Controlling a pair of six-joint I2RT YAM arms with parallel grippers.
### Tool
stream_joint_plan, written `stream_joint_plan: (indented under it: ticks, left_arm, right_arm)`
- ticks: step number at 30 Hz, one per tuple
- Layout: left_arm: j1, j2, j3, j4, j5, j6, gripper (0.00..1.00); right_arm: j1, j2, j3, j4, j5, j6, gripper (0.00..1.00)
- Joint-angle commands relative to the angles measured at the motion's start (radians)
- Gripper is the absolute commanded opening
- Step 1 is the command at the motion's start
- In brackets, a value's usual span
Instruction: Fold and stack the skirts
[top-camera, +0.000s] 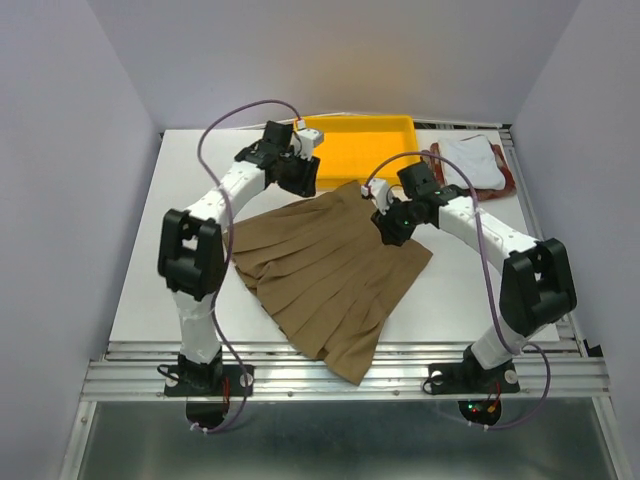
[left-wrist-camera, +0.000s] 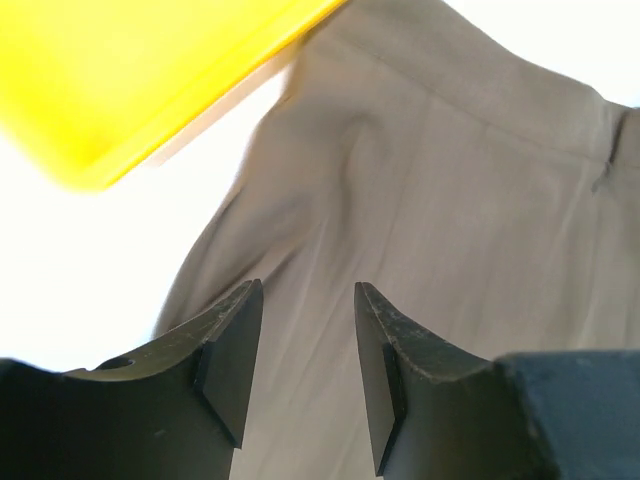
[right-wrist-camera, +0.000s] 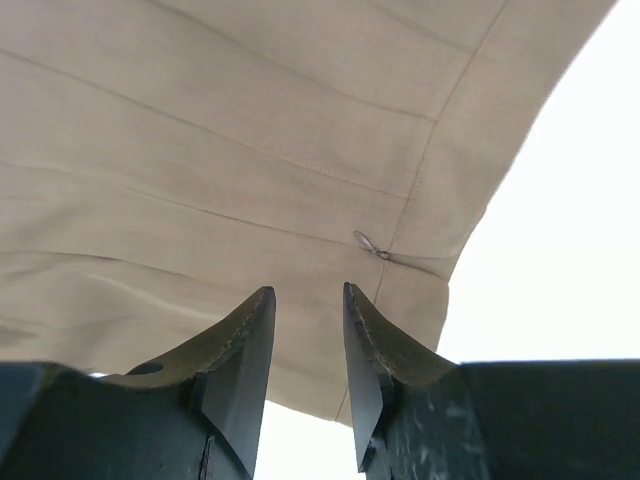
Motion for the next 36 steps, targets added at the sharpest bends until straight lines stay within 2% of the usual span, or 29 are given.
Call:
stream_joint_plan:
  ticks: [1, 5, 8, 14, 17, 20, 23, 26, 30, 33, 35, 36]
  left_arm:
    - [-0.002, -0.259, -0.205, -0.027, -0.007, 0.038, 0.52]
    - [-0.002, -0.359, -0.436, -0.070, -0.055, 0.081, 0.51]
    - [0.000, -0.376, -0.530, -0.078, -0.084, 0.096, 0.50]
    - [0.003, -0.325, -0.539, -0.109, -0.087, 0.117, 0.49]
    - [0.001, -0.266, -0.523, -0.118, -0.061, 0.116, 0.49]
    - [0.000, -0.166, -0.486, -0.103, -0.075, 0.124, 0.48]
    - [0.000, -0.039, -0.371, -0.080, -0.115, 0.136, 0.47]
    - [-0.002, 0.117, -0.153, -0.109, -0.130, 0.140, 0.46]
    - [-0.013, 0.240, 0.228, -0.179, -0.158, 0.156, 0.47]
    - [-0.025, 0.313, 0.414, -0.260, -0.175, 0.183, 0.47]
    - [-0.023, 0.299, 0.425, -0.274, -0.184, 0.196, 0.49]
    - [-0.022, 0.241, 0.369, -0.264, -0.179, 0.206, 0.49]
  right_arm:
    - [0.016, 0.090, -0.037, 0.061, 0.056, -0.075, 0.39]
    - [0.016, 0.155, -0.060, 0.087, 0.140, -0.107, 0.38]
    - [0.007, 0.169, -0.119, 0.076, 0.186, -0.150, 0.38]
    - [0.036, 0.137, -0.238, -0.086, 0.180, -0.202, 0.36]
    - [0.075, 0.075, -0.302, -0.146, 0.138, -0.196, 0.36]
    - [0.076, 0.051, -0.298, -0.180, 0.056, -0.154, 0.37]
    - [0.076, 0.083, -0.247, -0.191, -0.016, -0.103, 0.37]
    - [0.076, 0.130, -0.186, -0.157, -0.062, -0.043, 0.39]
    - [0.076, 0.208, -0.119, -0.077, -0.030, 0.035, 0.40]
    - [0.076, 0.283, -0.079, -0.034, 0.039, 0.086, 0.40]
    - [0.076, 0.305, -0.054, -0.011, 0.068, 0.116, 0.40]
    - [0.076, 0.304, -0.054, 0.002, 0.090, 0.121, 0.40]
